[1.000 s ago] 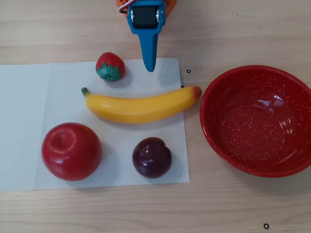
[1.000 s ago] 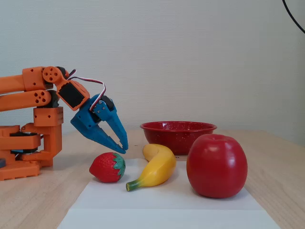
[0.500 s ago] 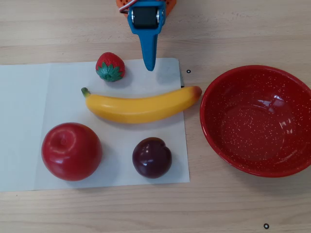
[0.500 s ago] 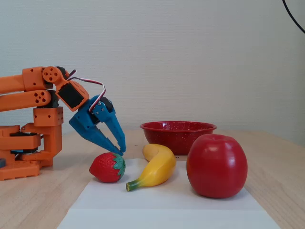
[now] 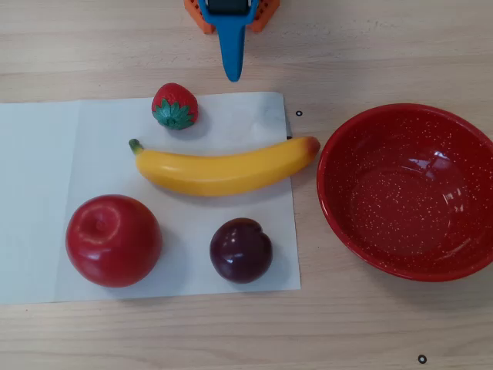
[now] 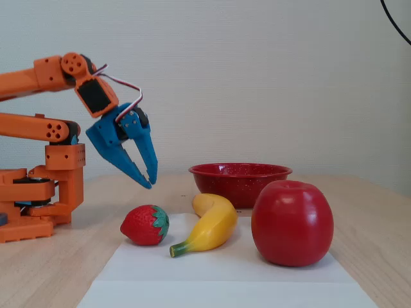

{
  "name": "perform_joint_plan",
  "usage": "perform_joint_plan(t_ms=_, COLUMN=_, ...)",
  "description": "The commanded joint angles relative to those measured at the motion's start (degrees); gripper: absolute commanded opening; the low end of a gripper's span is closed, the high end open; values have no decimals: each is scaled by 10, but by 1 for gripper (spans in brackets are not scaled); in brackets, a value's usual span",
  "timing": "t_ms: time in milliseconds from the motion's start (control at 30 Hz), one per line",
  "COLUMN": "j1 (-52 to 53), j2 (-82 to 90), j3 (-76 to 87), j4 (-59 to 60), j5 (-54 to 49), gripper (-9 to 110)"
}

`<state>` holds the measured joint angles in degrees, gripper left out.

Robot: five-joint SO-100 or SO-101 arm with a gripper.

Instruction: Grasp the banana and put it in the red bowl

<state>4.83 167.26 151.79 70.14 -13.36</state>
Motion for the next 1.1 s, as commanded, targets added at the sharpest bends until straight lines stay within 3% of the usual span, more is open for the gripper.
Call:
perform_joint_plan(t_ms=0, j1=-16, j2=-46, j3=-92, j4=18, j5=18, gripper=0)
perform_joint_plan(t_ms=500, j1=-25, j2=-331, j3=-398, j4=129, j5=64, gripper=0)
perform_joint_plan(t_ms=1067, j1=-55, j2=-541, j3=-591, j4=176, j5=98, gripper=3)
